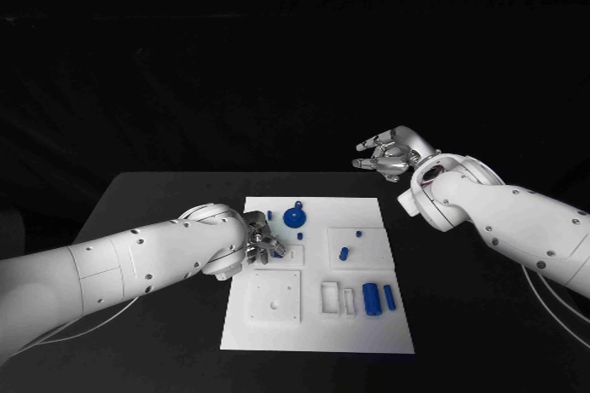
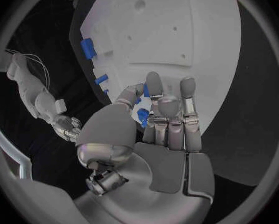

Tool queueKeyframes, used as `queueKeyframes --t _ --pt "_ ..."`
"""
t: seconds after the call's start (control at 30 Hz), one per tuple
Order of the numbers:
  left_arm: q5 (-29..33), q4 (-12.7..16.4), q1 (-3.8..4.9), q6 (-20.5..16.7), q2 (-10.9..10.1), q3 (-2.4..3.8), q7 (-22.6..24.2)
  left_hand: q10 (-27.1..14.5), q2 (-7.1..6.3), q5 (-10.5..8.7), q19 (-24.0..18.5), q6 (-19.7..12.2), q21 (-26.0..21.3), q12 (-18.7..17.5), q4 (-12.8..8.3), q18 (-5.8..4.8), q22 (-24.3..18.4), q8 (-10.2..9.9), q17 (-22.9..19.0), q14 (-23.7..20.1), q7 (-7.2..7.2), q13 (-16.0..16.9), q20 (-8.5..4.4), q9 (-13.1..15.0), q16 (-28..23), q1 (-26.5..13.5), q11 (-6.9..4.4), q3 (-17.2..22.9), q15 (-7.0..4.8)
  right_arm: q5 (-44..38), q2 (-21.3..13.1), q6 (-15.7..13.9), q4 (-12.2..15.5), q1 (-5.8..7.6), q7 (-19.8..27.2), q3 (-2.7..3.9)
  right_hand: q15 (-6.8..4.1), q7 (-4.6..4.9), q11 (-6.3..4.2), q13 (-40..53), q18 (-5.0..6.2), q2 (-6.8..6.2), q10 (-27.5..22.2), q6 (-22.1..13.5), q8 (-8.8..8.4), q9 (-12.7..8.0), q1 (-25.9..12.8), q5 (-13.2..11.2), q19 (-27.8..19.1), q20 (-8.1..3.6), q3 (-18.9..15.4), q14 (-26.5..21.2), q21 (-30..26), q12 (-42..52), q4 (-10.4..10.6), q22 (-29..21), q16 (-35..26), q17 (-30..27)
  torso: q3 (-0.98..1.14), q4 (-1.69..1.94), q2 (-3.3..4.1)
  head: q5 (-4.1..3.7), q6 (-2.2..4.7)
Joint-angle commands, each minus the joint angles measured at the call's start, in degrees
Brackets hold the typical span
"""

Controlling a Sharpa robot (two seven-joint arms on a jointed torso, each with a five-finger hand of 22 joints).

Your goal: Assemble the parts on the task board

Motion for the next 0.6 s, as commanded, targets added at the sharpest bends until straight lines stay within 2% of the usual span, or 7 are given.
queueKeyframes --t 0.03,0.27,0.6 --pt "-0.07 -0.34 -0.22 1.26 0.21 -0.19 -1.5 2.82 -0.12 0.05 0.49 5.32 -0.17 0.43 -5.64 -0.66 1.1 0.3 0.51 0.45 -4.69 0.06 0.0 0.53 0.37 -0.55 -0.26 5.91 -0.13 -0.13 0.15 1.05 -0.11 0.02 0.04 0.03 -0.34 -0.07 -0.25 -0.07 0.83 0.05 -0.09 0.36 0.01 0.08 -0.26 0.15 0.83 -0.06 -0.08 0.03 -0.19 0.06 -0.36 6.53 -0.35 0.09 0.0 0.04 0.02 0.0 -0.08" --pt "-0.37 -0.63 -0.22 1.11 0.59 -0.18 -1.51 2.84 -0.09 0.46 0.84 7.01 0.09 2.93 -5.73 -0.59 1.1 0.32 4.42 1.37 -5.3 0.05 0.06 3.81 2.24 -1.66 -0.51 5.97 -0.16 -0.16 0.43 1.26 -0.46 0.02 -0.01 0.03 -0.34 -0.07 -0.25 -0.07 0.83 0.05 -0.09 0.36 0.01 0.08 -0.26 0.15 0.83 -0.06 -0.08 0.03 -0.19 0.06 -0.36 6.53 -0.35 0.09 0.02 0.0 -0.01 0.04 -0.11" --pt "-0.58 -0.88 -0.21 0.29 0.92 -0.18 -1.7 2.84 0.24 0.58 0.96 7.63 0.57 3.97 -5.76 -0.55 1.14 0.4 6.23 1.82 -5.55 0.0 0.01 5.95 3.1 -2.3 -0.6 6.2 -0.25 -0.18 0.66 1.5 -0.9 0.0 -0.03 0.03 -0.34 -0.06 -0.25 -0.11 0.83 0.1 -0.14 0.41 0.02 0.08 -0.21 0.19 0.8 -0.05 0.16 -0.03 -0.27 0.04 -0.51 6.52 -0.46 0.03 0.03 0.02 0.01 -0.01 -0.07"
